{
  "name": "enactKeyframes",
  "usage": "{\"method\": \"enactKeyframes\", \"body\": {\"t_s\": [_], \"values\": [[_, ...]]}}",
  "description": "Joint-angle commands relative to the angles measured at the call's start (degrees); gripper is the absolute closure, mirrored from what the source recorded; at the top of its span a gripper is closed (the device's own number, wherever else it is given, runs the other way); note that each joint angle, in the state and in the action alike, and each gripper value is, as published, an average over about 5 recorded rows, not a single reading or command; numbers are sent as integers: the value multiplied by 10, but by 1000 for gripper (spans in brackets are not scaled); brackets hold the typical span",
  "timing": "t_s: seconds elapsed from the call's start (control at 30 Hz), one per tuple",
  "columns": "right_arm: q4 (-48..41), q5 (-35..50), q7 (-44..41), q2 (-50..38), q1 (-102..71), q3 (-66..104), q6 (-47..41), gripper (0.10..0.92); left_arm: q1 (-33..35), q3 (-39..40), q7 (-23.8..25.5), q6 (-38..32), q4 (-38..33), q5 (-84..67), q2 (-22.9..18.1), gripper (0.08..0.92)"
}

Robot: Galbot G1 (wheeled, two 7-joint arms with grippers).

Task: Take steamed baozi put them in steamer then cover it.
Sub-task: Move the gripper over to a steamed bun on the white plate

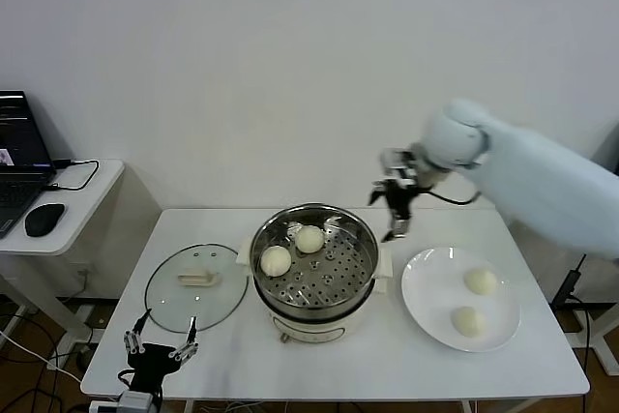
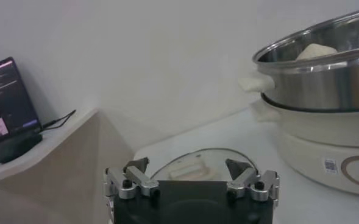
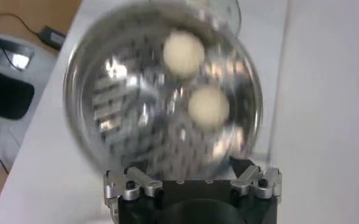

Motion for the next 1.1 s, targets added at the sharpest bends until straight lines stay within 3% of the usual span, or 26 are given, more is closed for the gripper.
{"method": "enactKeyframes", "body": {"t_s": [0.03,0.27,1.1], "values": [[23,-78,-9,-133,-102,49,25,203,3,-3,-1,0,-5,0,-2,177],[-12,-129,-11,-107,-206,85,35,203,3,-2,0,0,2,1,1,177],[-48,-158,2,-87,-274,74,37,203,-3,-6,2,1,22,3,3,177]]}}
